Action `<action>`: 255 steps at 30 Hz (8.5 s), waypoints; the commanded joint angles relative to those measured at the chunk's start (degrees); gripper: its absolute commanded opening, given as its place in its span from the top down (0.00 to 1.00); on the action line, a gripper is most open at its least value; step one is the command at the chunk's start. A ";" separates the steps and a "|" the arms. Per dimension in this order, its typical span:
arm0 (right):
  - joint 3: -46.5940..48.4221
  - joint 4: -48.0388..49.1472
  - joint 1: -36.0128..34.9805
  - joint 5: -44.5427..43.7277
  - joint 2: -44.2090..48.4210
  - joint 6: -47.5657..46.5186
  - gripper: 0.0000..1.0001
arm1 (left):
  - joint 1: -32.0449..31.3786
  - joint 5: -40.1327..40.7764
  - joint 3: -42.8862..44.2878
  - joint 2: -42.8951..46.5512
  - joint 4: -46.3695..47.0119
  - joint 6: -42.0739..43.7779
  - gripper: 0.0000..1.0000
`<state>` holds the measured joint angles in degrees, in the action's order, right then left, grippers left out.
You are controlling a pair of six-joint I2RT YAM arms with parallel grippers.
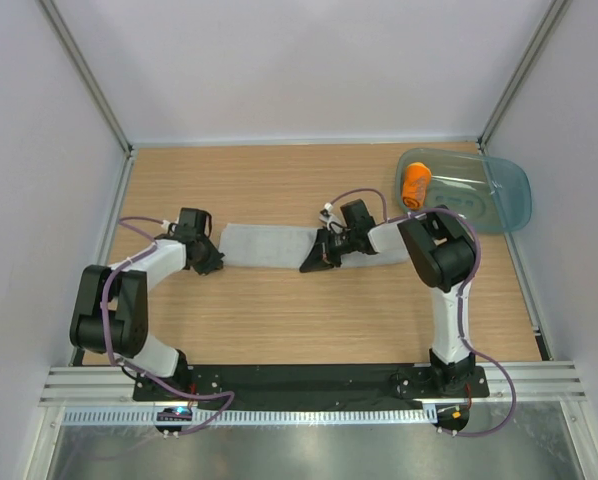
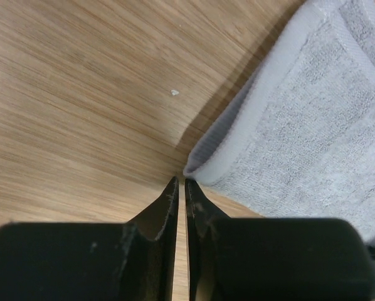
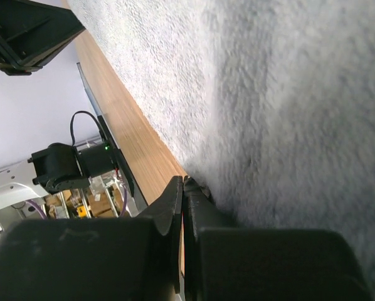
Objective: Roll the towels
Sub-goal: Fold the towel
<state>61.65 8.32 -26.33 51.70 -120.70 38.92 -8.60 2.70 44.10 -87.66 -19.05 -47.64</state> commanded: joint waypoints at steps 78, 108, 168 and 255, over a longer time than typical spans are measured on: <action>5.68 -16.58 -1.97 -14.26 1.26 -9.91 0.99 | 6.05 12.42 0.82 -1.02 -1.43 1.06 1.00; -1.18 -4.98 7.17 0.50 6.97 -3.50 0.99 | 7.19 15.06 1.87 -2.17 -0.73 4.22 1.00; -12.07 -32.75 19.47 -34.74 39.67 -5.00 0.52 | 7.19 8.56 1.08 1.43 -3.19 0.00 0.52; 57.53 -47.26 -26.76 -55.75 -3.92 -4.38 0.99 | 7.02 3.72 11.01 33.08 -28.59 18.37 0.02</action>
<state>116.79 -41.71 -52.45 -5.69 -124.25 32.99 -1.74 6.00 55.27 -55.70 -48.27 -29.56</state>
